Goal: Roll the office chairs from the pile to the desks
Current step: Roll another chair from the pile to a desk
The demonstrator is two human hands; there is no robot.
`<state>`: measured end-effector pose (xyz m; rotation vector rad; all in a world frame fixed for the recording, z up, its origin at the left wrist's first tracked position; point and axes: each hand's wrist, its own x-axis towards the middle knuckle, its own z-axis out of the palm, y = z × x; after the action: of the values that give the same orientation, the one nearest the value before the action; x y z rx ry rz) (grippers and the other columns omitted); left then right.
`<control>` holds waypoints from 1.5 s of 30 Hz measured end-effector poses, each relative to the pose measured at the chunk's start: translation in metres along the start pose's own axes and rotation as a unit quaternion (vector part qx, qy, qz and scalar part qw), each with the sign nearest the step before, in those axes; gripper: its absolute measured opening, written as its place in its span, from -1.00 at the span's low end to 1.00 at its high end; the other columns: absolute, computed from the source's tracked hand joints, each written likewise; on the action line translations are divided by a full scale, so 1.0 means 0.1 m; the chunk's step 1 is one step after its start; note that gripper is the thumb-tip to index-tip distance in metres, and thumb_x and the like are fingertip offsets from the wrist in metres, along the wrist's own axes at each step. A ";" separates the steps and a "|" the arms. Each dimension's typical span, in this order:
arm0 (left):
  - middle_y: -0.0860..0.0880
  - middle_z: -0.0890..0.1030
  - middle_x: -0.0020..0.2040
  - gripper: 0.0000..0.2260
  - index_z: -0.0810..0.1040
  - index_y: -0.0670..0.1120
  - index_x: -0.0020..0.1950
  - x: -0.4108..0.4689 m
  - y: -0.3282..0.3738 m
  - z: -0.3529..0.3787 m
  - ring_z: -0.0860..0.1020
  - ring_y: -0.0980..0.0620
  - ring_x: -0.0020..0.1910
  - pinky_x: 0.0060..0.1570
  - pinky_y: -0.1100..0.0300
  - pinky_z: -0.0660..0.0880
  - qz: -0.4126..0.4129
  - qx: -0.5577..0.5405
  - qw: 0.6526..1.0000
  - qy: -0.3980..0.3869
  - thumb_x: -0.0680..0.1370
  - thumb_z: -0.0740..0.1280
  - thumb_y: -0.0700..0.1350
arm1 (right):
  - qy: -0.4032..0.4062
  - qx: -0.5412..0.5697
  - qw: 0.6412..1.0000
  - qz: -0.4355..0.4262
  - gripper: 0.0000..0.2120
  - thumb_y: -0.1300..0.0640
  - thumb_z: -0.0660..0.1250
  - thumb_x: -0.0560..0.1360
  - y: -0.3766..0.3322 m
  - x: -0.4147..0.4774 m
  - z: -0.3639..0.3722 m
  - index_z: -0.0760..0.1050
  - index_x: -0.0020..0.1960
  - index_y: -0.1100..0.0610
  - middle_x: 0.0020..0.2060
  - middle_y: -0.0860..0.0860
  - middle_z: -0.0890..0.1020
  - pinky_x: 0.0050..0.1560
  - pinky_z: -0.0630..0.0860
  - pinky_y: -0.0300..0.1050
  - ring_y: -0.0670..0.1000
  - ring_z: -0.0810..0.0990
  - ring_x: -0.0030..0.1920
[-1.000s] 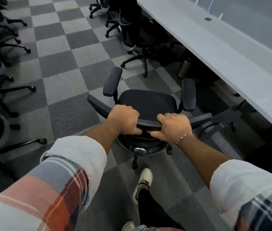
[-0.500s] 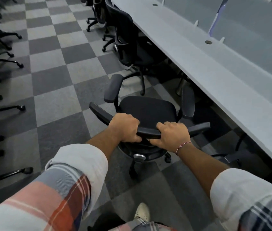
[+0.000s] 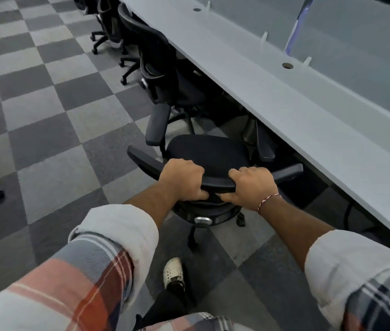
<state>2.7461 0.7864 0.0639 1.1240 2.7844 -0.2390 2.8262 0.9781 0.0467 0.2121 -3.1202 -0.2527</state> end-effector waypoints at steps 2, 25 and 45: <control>0.07 0.49 -0.30 -0.63 0.48 0.03 -0.16 0.16 -0.15 -0.02 0.51 0.00 -0.27 -0.23 0.12 0.40 0.011 -0.011 1.000 0.006 0.40 0.30 0.34 | -0.007 -0.004 1.000 0.011 -0.44 -0.47 0.19 0.41 0.02 0.18 -0.02 0.43 -0.03 0.04 -0.16 0.00 0.59 -0.22 0.33 -0.08 0.07 0.59 -0.15; 0.08 0.50 -0.31 -0.58 0.51 0.03 -0.16 -0.09 -0.69 0.05 0.56 0.00 -0.23 -0.20 0.11 0.48 0.118 0.027 0.993 -0.014 0.41 0.29 0.39 | 0.000 0.044 0.991 0.127 -0.53 -0.41 0.25 0.40 -0.86 0.09 -0.17 0.30 -0.16 0.00 -0.21 0.00 0.61 -0.24 0.30 -0.07 0.10 0.61 -0.18; 0.09 0.48 -0.30 -0.58 0.46 0.06 -0.18 -1.74 -1.11 0.36 0.57 -0.02 -0.19 -0.20 0.11 0.45 0.218 0.053 0.975 -0.005 0.41 0.26 0.42 | -0.014 0.040 0.979 0.202 -0.51 -0.42 0.23 0.42 -2.72 -0.90 -0.49 0.34 -0.12 0.03 -0.21 0.02 0.63 -0.27 0.31 -0.07 0.11 0.62 -0.19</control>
<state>2.7954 0.5831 0.0708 1.7095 2.4541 -0.3424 2.9529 0.7160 0.0522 -0.4254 -3.1069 -0.1245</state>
